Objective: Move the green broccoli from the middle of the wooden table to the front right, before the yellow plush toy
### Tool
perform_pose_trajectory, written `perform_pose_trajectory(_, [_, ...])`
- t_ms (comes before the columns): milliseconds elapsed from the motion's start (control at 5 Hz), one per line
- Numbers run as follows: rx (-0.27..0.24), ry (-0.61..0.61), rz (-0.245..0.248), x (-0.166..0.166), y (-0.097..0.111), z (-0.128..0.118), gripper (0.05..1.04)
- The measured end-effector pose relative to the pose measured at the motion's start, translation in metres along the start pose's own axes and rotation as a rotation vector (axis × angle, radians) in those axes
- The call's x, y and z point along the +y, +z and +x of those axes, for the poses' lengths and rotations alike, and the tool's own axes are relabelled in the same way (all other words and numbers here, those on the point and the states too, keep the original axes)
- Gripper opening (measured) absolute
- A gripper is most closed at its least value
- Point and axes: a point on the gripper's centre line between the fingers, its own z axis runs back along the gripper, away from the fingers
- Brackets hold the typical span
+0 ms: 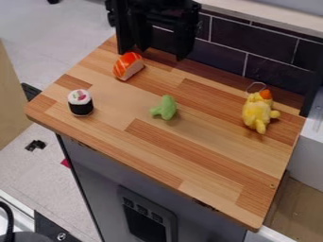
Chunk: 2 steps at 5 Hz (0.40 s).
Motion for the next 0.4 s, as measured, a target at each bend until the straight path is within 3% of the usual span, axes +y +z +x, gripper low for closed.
perform_pose_trajectory(200, [0.032, -0.001, -0.004, -0.0001, -0.0099, -0.0028, 0.999])
perform_pose_trajectory(400, [0.024, -0.001, 0.011, 0.0016, -0.0157, -0.0025, 0.999])
